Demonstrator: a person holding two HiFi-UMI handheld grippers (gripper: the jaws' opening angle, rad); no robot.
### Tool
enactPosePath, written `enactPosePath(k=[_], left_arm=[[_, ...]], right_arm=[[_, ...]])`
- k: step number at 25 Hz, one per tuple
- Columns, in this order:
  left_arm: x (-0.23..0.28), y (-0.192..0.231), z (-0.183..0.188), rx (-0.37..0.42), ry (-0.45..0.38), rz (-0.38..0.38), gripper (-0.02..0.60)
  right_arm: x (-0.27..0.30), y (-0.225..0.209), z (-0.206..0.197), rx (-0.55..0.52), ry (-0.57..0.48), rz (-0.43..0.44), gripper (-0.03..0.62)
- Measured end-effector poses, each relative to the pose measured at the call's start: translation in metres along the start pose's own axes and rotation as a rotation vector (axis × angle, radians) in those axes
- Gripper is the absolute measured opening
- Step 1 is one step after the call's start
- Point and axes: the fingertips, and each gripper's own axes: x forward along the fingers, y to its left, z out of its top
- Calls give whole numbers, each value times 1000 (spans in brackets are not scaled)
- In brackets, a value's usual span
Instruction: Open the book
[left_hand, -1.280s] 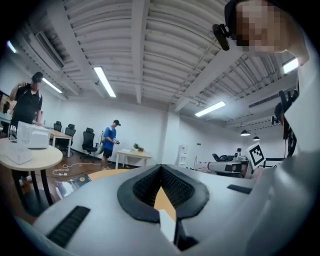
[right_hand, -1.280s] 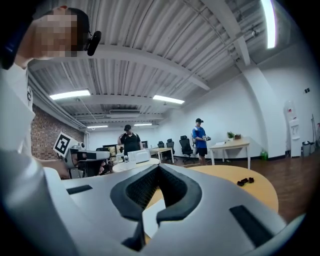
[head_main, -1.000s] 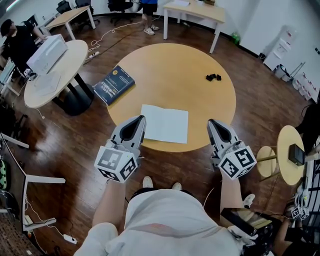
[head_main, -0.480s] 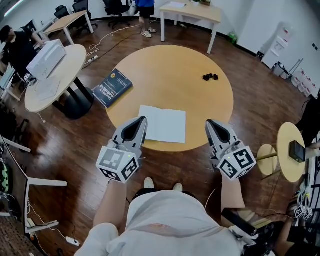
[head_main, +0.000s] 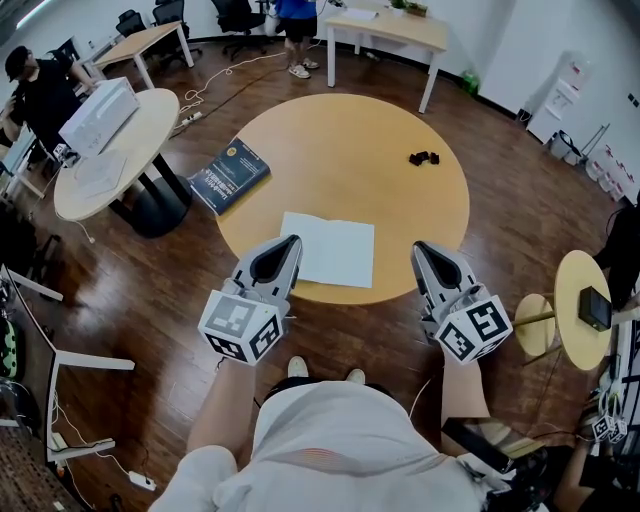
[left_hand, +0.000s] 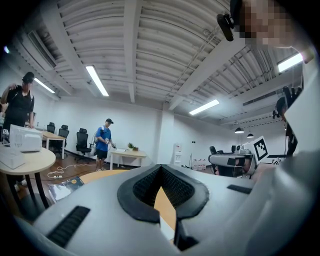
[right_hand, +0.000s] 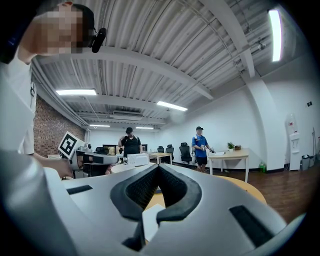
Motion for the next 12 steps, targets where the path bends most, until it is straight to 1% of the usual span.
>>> enactPosePath(k=[12], left_arm=[[1,-6,0,5,-3,-17,11]], right_arm=[[2,10,2,-13,-4,23,-2]])
